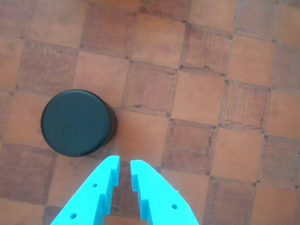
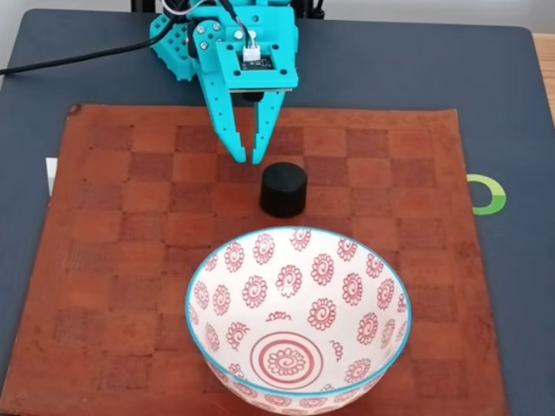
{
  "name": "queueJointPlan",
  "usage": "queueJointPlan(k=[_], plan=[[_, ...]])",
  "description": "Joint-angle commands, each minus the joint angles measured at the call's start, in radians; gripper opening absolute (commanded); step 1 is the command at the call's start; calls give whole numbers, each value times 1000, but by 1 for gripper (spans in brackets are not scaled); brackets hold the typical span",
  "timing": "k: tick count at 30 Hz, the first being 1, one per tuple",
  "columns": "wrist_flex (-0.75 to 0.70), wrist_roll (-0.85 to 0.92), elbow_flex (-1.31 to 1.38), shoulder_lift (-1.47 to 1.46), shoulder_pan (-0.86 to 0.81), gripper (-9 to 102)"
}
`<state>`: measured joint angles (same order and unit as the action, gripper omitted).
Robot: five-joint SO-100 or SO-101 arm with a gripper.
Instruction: Grasp a black cylinder and put it in a bowl.
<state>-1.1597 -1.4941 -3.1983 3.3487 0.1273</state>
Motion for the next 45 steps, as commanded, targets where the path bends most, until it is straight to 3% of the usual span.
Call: queueJointPlan(k=[1, 30, 45], plan=[[-18, 5, 40, 12, 12, 1], [-29, 6, 101, -20, 8, 1], [-52, 11, 448, -506, 6, 1]])
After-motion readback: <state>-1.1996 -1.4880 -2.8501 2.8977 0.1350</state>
